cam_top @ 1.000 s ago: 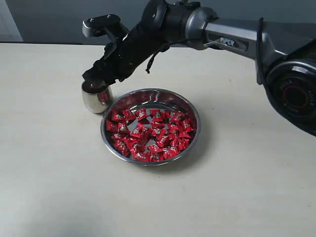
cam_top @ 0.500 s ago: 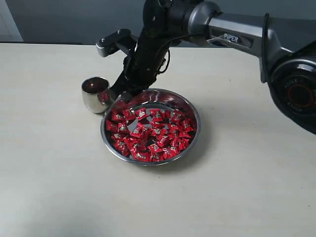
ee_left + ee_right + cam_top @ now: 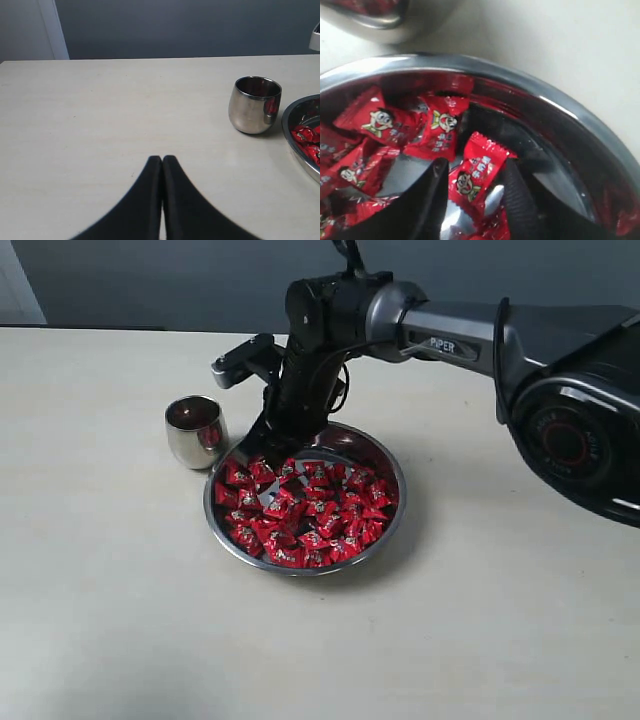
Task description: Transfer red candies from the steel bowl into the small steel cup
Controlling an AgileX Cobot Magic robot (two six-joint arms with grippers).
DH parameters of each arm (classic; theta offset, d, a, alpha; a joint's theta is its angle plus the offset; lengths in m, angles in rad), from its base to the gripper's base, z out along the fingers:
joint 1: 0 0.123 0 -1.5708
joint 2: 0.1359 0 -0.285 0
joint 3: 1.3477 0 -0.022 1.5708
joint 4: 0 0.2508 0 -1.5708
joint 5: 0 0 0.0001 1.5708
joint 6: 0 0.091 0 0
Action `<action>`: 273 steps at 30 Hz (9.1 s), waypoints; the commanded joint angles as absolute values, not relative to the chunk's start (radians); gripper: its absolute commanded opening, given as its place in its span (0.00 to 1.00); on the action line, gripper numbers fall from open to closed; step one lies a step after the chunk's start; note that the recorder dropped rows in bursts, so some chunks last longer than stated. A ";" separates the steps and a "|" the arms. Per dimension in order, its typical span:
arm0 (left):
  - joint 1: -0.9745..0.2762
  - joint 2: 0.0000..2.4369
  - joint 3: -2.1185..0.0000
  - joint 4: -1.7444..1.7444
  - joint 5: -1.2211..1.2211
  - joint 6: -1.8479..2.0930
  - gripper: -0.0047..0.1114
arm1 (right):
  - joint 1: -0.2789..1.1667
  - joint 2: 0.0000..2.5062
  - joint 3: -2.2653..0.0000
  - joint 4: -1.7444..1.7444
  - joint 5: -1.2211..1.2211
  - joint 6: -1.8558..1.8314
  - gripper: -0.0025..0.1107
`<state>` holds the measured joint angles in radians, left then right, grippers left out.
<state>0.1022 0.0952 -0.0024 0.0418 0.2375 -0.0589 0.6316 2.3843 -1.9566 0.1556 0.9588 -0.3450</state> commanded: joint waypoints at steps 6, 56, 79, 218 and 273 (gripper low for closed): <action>0.097 0.086 0.000 0.043 0.233 -0.061 0.04 | 0.629 2.418 -1.959 0.139 0.963 -0.335 0.35; 0.097 0.086 0.000 0.043 0.233 -0.061 0.04 | 0.622 2.310 -1.959 0.587 0.711 -0.576 0.29; 0.097 0.086 0.000 0.043 0.233 -0.061 0.04 | 0.617 2.388 -1.959 0.348 0.948 -0.476 0.32; 0.097 0.086 0.000 0.043 0.233 -0.061 0.04 | 0.619 2.384 -1.959 0.499 1.068 -0.493 0.02; 0.097 0.086 0.000 0.043 0.233 -0.061 0.04 | 0.619 2.330 -1.959 0.442 1.003 -0.608 0.35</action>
<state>0.1022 0.0952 -0.0024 0.0418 0.2375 -0.0589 0.6228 2.3427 -1.9566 0.4492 0.9967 -0.6098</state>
